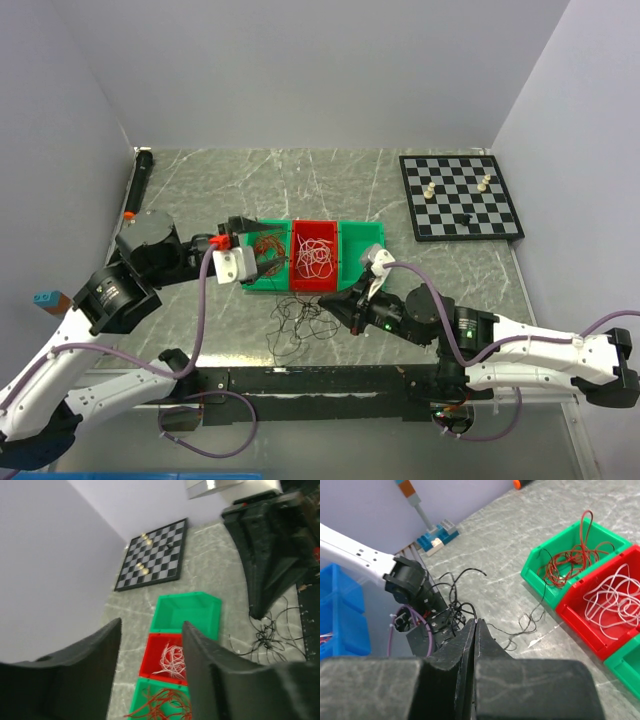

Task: Untangle the cables

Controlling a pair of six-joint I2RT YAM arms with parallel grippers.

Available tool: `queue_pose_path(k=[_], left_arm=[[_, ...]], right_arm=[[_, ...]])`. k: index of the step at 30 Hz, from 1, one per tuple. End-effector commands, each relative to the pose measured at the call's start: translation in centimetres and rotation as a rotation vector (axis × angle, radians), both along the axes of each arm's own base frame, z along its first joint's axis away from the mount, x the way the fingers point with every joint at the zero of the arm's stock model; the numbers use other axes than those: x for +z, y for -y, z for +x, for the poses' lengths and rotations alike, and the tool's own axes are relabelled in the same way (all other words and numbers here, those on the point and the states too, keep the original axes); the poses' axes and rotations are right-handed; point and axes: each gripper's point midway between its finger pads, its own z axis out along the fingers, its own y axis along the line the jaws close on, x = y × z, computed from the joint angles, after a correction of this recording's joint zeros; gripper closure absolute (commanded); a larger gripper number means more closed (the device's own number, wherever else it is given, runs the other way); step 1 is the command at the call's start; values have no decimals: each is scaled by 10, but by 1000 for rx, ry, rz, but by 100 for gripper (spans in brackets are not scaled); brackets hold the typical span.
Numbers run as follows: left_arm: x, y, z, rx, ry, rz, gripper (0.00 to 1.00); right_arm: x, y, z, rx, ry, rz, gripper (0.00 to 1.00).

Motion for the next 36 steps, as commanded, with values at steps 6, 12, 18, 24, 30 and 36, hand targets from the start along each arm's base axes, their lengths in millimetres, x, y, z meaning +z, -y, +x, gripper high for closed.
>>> queue_pose_path(k=[6,12,18,24,30,36], left_arm=[[-37,15,-48,-252,-58,163,57],[-26,22,-57,-307,41,149,90],[-30,28,-79,-414,19,185,93],[-70,31,-85,-454,36,288,56],[-87,47,-65,-378,167,335,55],[-71,62,-40,-230,269,266,82]], right_arm=[[48,-2,-8,40,67,59,100],[56,2,-3,9,83,54,100],[57,5,8,-53,100,37,100],[63,0,9,-54,106,32,100],[72,-3,8,-41,114,44,100],[73,-6,5,-21,109,51,100]])
